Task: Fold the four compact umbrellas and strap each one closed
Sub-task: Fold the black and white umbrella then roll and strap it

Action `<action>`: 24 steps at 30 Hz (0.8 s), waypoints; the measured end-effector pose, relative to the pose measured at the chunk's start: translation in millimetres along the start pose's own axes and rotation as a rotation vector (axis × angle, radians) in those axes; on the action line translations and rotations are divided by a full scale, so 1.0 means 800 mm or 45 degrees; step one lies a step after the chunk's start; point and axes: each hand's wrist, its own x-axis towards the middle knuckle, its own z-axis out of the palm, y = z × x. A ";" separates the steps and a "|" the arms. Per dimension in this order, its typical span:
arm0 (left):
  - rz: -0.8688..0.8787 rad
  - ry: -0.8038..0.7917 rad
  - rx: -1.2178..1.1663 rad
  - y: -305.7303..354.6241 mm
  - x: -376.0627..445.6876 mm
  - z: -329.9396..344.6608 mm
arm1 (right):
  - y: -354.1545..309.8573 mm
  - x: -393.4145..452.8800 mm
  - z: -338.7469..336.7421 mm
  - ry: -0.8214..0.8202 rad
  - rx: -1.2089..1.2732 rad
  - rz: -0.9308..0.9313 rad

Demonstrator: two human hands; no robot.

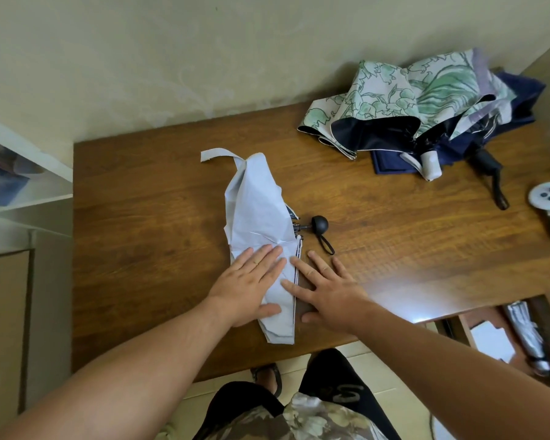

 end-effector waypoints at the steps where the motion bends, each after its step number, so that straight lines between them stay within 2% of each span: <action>1: -0.002 -0.019 -0.012 0.000 0.000 -0.002 | 0.005 -0.008 0.002 -0.039 -0.003 -0.029; 3: -0.002 -0.060 -0.037 0.001 0.001 -0.005 | 0.016 -0.018 0.002 -0.077 0.073 -0.078; 4: -0.001 -0.072 -0.038 0.001 0.001 -0.006 | 0.018 -0.018 -0.004 -0.031 0.137 -0.088; 7: -0.005 -0.063 -0.049 0.001 0.001 -0.006 | 0.020 0.008 -0.032 0.450 0.298 -0.054; 8: -0.010 -0.049 -0.058 0.002 0.002 -0.004 | 0.021 0.019 -0.039 0.550 0.306 -0.030; 9: -0.013 -0.041 -0.056 0.003 0.003 -0.005 | 0.023 0.031 -0.043 0.556 0.308 -0.012; 16: 0.014 -0.035 0.030 0.025 -0.010 0.004 | 0.012 0.041 -0.021 0.249 0.235 0.157; 18: 0.112 0.083 0.020 0.040 -0.029 0.024 | 0.010 0.040 -0.023 0.140 0.251 0.176; 21: 0.413 0.077 0.073 0.059 -0.070 0.058 | 0.012 0.041 -0.031 0.067 0.223 0.182; 24: 0.488 0.081 -0.017 0.072 -0.095 0.064 | 0.015 0.037 -0.039 0.022 0.189 0.169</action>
